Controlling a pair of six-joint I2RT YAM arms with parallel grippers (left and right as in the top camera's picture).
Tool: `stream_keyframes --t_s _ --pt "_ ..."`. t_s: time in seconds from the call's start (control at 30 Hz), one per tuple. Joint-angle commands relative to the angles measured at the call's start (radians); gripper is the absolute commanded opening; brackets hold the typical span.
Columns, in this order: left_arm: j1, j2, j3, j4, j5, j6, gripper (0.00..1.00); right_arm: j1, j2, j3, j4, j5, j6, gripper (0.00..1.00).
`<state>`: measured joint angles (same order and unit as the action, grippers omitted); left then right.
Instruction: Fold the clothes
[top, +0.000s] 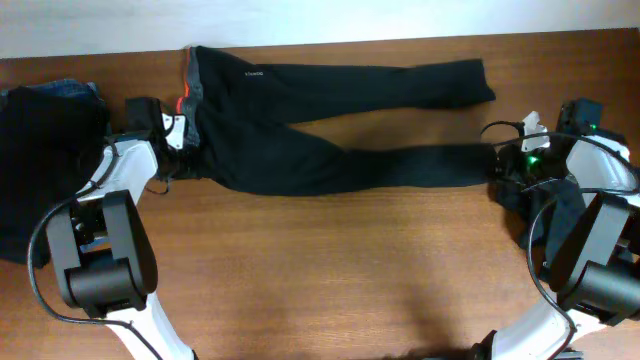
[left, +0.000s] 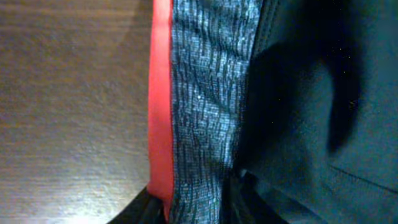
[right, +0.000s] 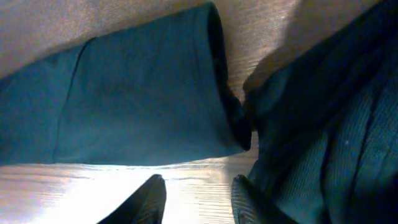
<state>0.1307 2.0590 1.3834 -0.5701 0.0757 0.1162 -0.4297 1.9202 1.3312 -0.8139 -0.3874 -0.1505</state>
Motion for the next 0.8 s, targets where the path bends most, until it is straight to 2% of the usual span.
stream_keyframes --t_s 0.0,0.07,0.3,0.43,0.73,0.77 --pt "0.005 0.006 -0.002 -0.043 -0.021 -0.018 0.31 -0.003 0.006 -0.004 0.004 -0.026 -0.002 0.39" --pt "0.005 0.002 -0.001 -0.068 -0.035 -0.082 0.3 -0.003 0.006 -0.004 0.014 -0.028 -0.002 0.39" --pt "0.01 0.002 -0.001 -0.097 -0.039 -0.086 0.3 -0.002 0.007 -0.004 0.045 -0.03 -0.002 0.4" --pt "0.031 0.002 -0.001 -0.094 -0.039 -0.087 0.18 -0.002 0.011 -0.007 0.045 -0.028 -0.003 0.4" --pt "0.066 0.002 -0.001 -0.093 -0.03 -0.087 0.18 -0.002 0.084 -0.007 0.128 -0.027 -0.003 0.41" --pt "0.066 0.002 -0.001 -0.092 -0.03 -0.087 0.18 -0.002 0.084 -0.007 0.14 -0.027 -0.003 0.45"
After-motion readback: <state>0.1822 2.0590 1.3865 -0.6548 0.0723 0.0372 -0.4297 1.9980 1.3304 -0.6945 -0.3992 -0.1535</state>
